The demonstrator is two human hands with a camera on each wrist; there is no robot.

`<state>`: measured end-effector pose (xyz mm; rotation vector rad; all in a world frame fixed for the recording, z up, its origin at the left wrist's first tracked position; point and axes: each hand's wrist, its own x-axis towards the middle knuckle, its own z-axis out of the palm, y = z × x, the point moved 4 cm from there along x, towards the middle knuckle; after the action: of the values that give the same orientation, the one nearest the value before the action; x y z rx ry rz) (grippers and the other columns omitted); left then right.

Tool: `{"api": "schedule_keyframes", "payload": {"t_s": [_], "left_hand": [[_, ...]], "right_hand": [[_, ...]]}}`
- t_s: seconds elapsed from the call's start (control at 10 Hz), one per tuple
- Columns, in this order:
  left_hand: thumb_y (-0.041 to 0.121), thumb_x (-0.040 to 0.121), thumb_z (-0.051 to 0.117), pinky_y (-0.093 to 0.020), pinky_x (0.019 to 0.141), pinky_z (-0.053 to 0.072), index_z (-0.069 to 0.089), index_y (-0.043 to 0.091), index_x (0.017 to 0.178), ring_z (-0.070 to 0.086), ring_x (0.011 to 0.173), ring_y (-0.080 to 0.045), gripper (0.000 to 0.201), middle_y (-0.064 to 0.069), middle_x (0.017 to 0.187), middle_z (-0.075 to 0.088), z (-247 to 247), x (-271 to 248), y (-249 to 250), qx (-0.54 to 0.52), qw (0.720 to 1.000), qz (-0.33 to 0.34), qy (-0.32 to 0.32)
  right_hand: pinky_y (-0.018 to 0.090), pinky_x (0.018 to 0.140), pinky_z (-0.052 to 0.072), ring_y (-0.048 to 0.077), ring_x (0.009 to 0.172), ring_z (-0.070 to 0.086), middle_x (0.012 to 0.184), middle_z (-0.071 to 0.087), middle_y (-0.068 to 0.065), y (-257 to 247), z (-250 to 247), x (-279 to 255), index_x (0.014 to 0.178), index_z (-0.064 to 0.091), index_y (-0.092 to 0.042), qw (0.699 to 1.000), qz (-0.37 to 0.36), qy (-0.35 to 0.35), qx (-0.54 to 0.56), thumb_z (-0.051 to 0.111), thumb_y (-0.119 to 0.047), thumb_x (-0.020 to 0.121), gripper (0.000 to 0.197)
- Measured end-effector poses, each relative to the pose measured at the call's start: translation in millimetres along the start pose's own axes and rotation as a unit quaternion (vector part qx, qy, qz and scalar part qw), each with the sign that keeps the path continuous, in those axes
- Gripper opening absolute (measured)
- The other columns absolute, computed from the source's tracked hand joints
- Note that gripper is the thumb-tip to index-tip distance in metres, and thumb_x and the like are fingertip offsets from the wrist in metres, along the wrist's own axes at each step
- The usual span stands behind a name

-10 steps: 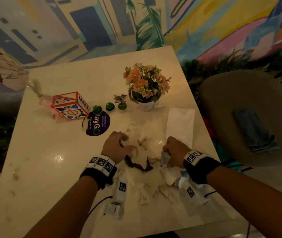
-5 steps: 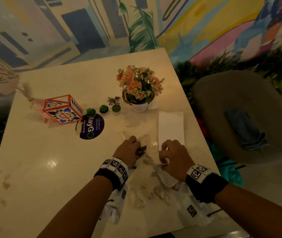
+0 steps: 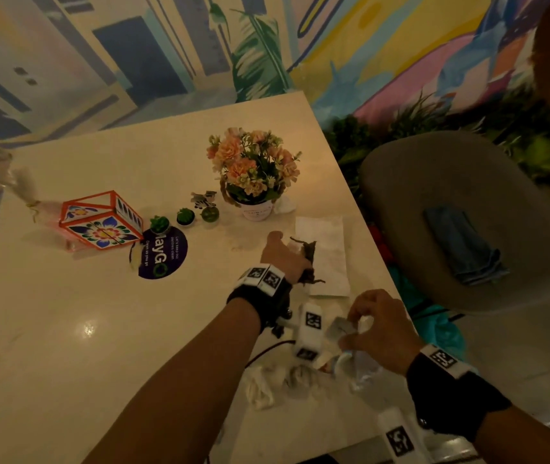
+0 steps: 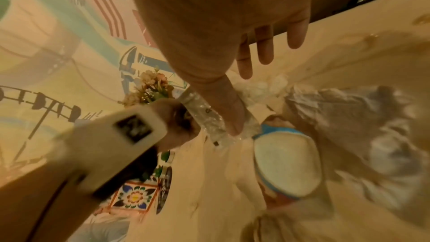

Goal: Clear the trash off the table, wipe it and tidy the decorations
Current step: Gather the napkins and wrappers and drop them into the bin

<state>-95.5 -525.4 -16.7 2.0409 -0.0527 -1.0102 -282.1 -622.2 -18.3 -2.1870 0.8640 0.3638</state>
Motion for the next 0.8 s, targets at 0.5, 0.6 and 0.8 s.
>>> {"api": "schedule_keyframes", "payload": {"t_s": [0.5, 0.6, 0.8], "left_hand": [[0.018, 0.086, 0.063, -0.037, 0.086, 0.042, 0.049, 0.0, 0.125, 0.05, 0.119, -0.036, 0.045, -0.021, 0.136, 0.043, 41, 13, 1, 0.289, 0.953, 0.012, 0.087], [0.015, 0.093, 0.053, -0.033, 0.092, 0.039, 0.045, 0.0, 0.127, 0.047, 0.122, -0.032, 0.038, -0.016, 0.136, 0.045, 35, 16, -3, 0.264, 0.96, 0.026, 0.083], [0.018, 0.081, 0.072, -0.025, 0.074, 0.045, 0.058, 0.008, 0.118, 0.06, 0.098, -0.027, 0.041, -0.005, 0.108, 0.064, -13, 18, -18, 0.07, 0.994, 0.024, 0.084]], "right_hand": [[0.032, 0.077, 0.029, 0.022, 0.093, 0.033, 0.103, 0.033, -0.003, -4, 55, -15, 0.094, 0.057, -0.027, 0.995, -0.027, -0.031, -0.093, 0.048, -0.028, 0.091, 0.01], [0.032, 0.072, 0.034, 0.023, 0.086, 0.043, 0.089, 0.036, -0.003, -5, 55, -8, 0.091, 0.06, -0.021, 0.994, -0.054, -0.029, -0.088, 0.049, -0.015, 0.087, 0.014], [0.028, 0.061, 0.027, 0.019, 0.075, 0.041, 0.074, 0.034, -0.009, -6, 47, 1, 0.062, 0.029, -0.027, 0.995, -0.064, -0.045, -0.06, 0.06, 0.0, 0.072, 0.042]]}}
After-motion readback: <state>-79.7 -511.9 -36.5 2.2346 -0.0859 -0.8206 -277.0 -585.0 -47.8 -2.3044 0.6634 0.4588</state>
